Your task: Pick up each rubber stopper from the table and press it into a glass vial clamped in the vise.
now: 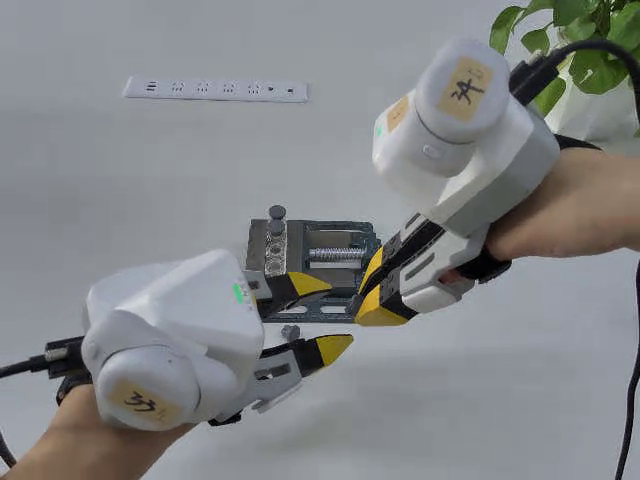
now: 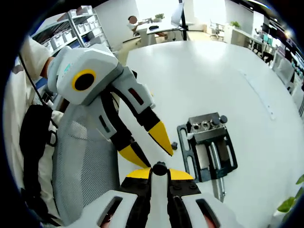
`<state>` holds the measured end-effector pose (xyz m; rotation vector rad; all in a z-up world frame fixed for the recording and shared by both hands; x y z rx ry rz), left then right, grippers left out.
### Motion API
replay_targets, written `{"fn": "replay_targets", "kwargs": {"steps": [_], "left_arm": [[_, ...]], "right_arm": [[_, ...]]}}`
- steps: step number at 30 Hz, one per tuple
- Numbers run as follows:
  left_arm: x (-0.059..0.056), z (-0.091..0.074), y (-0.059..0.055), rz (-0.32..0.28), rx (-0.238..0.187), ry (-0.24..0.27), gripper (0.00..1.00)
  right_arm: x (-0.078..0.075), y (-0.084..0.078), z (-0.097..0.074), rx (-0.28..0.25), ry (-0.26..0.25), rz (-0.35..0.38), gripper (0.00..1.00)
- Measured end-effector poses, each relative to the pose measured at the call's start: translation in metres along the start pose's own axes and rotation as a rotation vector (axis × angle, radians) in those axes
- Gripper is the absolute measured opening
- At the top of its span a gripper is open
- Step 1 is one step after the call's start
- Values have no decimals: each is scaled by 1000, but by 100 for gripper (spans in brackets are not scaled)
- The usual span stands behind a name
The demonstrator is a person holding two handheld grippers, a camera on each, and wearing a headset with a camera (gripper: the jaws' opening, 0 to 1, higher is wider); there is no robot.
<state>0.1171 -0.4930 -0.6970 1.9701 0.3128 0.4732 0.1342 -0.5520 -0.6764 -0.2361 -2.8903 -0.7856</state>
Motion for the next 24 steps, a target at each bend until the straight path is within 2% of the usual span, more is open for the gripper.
{"fn": "replay_targets", "kwargs": {"steps": [10, 16, 21, 24], "left_arm": [[-5, 0, 1, 10, 0, -24, 6], [-7, -1, 2, -4, -4, -31, 6], [-4, -4, 7, -57, -21, -18, 5], [-2, -7, 10, -121, -40, -22, 5]], "right_arm": [[6, 1, 5, 26, 30, -30, 7], [9, 1, 3, 30, 41, -57, 7], [9, 4, -3, 14, 41, -82, 7], [11, 7, -8, 4, 44, -108, 8]]}}
Point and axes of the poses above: the centre of the closed fingertips' face, and the gripper's own axes: z roughly forward along the fingers, x roughly to its left, y roughly out of its top, the point moved 5 cm from there along -z, roughly backward along the fingers, and after that the axes turned 3 degrees about -x, right-handed, at the moved point
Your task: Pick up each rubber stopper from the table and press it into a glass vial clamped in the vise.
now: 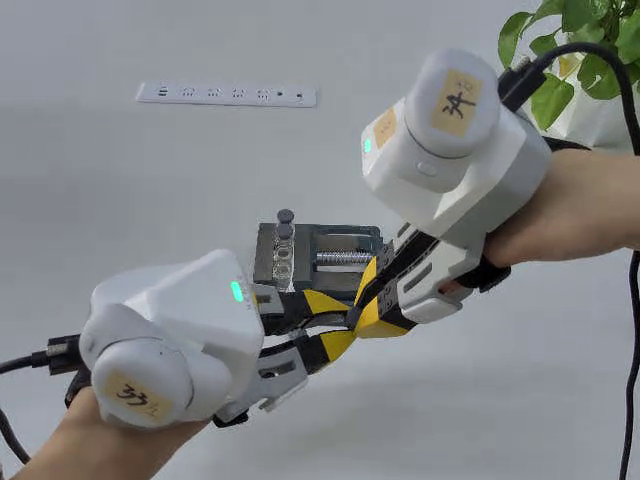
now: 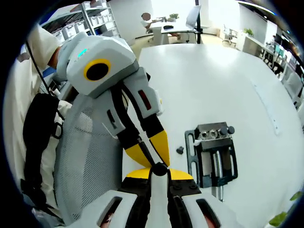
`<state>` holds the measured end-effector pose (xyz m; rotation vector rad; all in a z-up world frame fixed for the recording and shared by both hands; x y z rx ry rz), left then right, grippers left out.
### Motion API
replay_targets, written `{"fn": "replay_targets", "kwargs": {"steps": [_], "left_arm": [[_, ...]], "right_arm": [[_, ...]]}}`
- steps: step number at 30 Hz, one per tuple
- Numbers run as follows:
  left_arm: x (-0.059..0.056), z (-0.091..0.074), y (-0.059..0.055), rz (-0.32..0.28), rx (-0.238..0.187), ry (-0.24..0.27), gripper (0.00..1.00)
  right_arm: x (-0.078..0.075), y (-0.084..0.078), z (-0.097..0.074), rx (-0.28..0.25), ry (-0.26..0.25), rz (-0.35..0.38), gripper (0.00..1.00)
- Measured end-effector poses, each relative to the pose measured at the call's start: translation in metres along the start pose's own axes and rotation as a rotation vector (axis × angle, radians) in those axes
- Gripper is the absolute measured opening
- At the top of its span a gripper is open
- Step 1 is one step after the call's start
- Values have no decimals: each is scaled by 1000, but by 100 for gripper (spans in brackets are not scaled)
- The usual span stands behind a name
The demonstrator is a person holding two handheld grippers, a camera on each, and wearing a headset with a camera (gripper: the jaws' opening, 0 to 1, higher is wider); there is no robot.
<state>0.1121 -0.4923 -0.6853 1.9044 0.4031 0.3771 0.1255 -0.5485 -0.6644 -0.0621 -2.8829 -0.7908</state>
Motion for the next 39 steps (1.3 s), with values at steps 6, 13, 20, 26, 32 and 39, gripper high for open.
{"fn": "replay_targets", "kwargs": {"steps": [6, 13, 20, 26, 32, 39], "left_arm": [[0, -6, 7, -28, -16, -18, 4], [2, -17, 17, -61, -46, -43, 4], [0, -23, 22, -59, -56, -107, 4], [-1, -24, 21, -54, -55, -164, 4], [3, -25, 23, -61, -69, -177, 4], [7, -27, 23, -76, -75, -186, 4]], "right_arm": [[3, 7, -6, -28, 5, -58, 8], [10, 21, -20, -81, 26, -251, 20], [9, 27, -23, -77, 34, -300, 14], [10, 27, -20, -43, 31, -327, 12], [10, 28, -19, -38, 24, -327, 10], [11, 31, -19, -45, 20, -316, 8]]}}
Point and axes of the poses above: the centre of the closed fingertips' face, and the gripper's own axes: z roughly forward along the fingers, x roughly to its left, y roughly out of its top, the point moved 5 cm from there along -z, roughly backward along the fingers, and after that the axes turned 3 degrees about -x, right-handed, at the moved point
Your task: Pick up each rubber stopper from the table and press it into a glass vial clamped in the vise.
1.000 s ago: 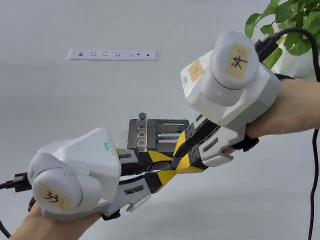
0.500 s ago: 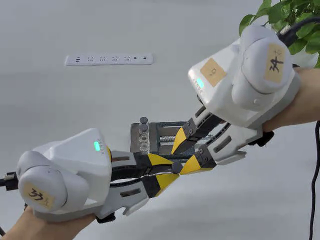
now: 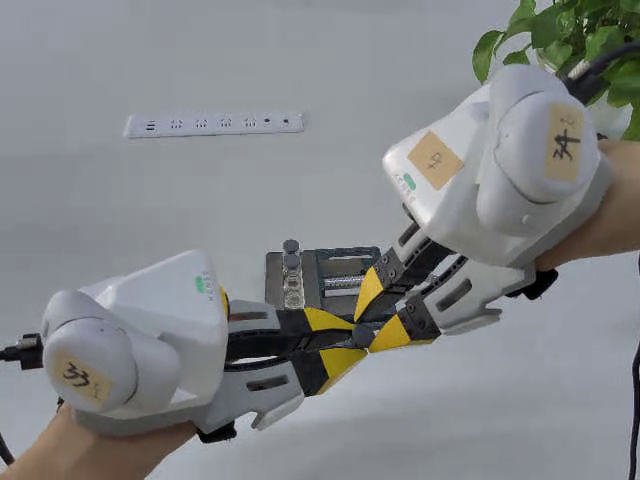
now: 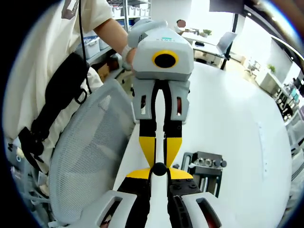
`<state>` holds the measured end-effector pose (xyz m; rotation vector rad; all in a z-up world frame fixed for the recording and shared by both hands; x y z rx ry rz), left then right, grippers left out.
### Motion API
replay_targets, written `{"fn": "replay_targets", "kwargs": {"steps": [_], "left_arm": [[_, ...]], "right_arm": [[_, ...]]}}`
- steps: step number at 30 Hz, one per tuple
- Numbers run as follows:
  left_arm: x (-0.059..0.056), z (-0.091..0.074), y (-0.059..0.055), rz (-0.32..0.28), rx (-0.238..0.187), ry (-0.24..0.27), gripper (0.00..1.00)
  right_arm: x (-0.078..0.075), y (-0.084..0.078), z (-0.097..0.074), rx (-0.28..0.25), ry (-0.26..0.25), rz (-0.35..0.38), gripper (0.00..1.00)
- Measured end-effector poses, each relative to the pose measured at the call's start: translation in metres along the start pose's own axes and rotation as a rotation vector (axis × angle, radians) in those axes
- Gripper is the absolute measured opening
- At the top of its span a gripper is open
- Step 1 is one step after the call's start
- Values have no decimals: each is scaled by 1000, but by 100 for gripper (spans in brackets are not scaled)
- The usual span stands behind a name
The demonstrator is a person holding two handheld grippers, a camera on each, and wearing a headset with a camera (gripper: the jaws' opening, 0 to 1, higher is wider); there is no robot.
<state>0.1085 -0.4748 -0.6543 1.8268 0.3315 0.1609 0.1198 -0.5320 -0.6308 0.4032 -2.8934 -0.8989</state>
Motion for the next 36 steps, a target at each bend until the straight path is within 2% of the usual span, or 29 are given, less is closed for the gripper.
{"fn": "replay_targets", "kwargs": {"steps": [7, 20, 21, 23, 29, 31, 34, 36], "left_arm": [[3, -1, -2, -29, -17, 1, 4], [2, 0, -2, -44, -30, 1, 4], [1, 0, -3, -46, -31, -1, 4], [1, 0, -3, -43, -30, -3, 4], [2, 0, -7, -44, -19, 5, 5], [4, -2, -11, -27, 6, 22, 9], [4, -5, -20, -27, 42, 22, 21], [8, -8, -28, -44, 68, 45, 27]], "right_arm": [[2, 1, 0, 2, -10, 1, 11], [0, 2, 1, 28, -29, 11, 7], [1, 1, 1, 34, -24, 5, 7], [0, 2, 1, 39, -16, 45, 7], [-5, 1, 6, 41, 6, 60, 6], [-8, 0, 6, 45, 2, 55, 6], [-18, 0, 3, 55, -10, 59, 6], [-25, -2, 1, 69, -15, 58, 6]]}}
Point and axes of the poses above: the centre of the closed fingertips' face, and the gripper's own axes: z roughly forward along the fingers, x roughly to its left, y roughly out of its top, the point moved 5 cm from there along -z, roughly backward along the fingers, and after that the axes turned 3 degrees about -x, right-handed, at the moved point
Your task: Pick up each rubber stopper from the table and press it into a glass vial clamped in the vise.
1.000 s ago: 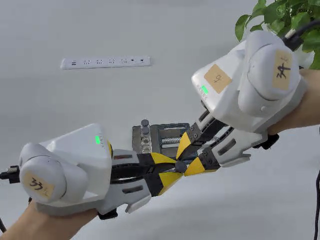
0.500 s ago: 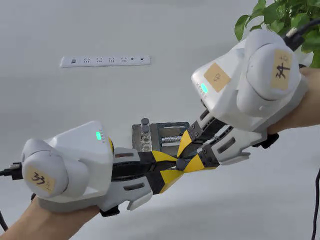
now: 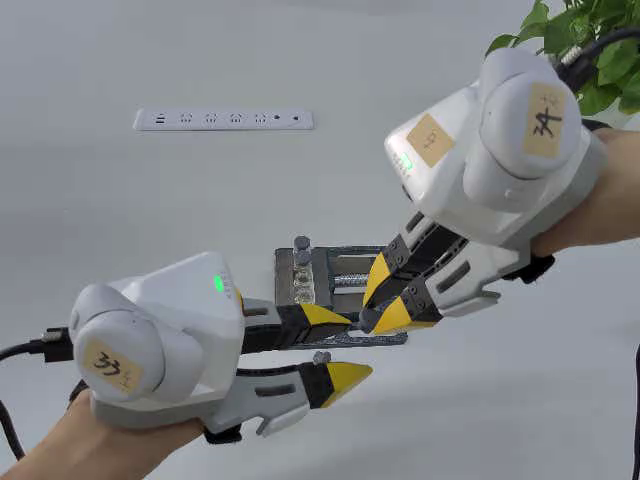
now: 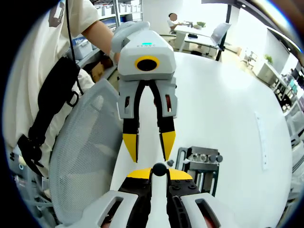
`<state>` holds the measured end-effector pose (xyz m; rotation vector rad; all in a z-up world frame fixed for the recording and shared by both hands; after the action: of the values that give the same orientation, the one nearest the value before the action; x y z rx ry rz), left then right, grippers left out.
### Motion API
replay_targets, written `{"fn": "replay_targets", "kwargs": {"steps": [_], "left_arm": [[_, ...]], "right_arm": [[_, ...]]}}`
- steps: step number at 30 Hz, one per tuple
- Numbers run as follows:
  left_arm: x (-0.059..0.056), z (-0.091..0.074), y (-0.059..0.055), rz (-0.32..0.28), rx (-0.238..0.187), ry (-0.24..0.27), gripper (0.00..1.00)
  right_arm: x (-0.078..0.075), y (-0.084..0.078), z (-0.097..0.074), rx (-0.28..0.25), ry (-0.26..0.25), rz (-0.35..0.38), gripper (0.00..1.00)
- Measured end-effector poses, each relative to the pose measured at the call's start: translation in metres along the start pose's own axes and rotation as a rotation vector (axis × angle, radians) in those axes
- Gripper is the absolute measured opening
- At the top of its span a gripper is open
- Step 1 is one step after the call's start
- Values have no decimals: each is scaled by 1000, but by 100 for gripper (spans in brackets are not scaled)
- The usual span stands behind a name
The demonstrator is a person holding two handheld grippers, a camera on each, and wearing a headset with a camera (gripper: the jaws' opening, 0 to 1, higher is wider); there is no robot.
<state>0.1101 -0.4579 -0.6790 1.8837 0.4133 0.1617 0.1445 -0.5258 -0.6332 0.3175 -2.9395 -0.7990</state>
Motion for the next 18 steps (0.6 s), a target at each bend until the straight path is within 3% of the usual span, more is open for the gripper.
{"fn": "replay_targets", "kwargs": {"steps": [10, 17, 18], "left_arm": [[31, -16, -27, -31, 64, 144, 78], [45, -26, -40, -68, 77, 207, 99], [45, -29, -44, -78, 95, 208, 99]], "right_arm": [[-32, -7, 8, 56, 0, -10, 6], [-47, -6, 16, 67, 6, -44, 6], [-50, -4, 17, 54, 9, -47, 6]]}}
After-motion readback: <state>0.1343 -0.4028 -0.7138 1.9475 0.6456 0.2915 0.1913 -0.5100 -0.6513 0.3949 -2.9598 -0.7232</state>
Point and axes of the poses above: the centre of the closed fingertips' face, and the gripper's own axes: z roughly forward along the fingers, x roughly to its left, y roughly out of its top, the point moved 5 cm from there along -z, roughly backward along the fingers, and after that the axes turned 3 degrees about -x, right-handed, at the moved point
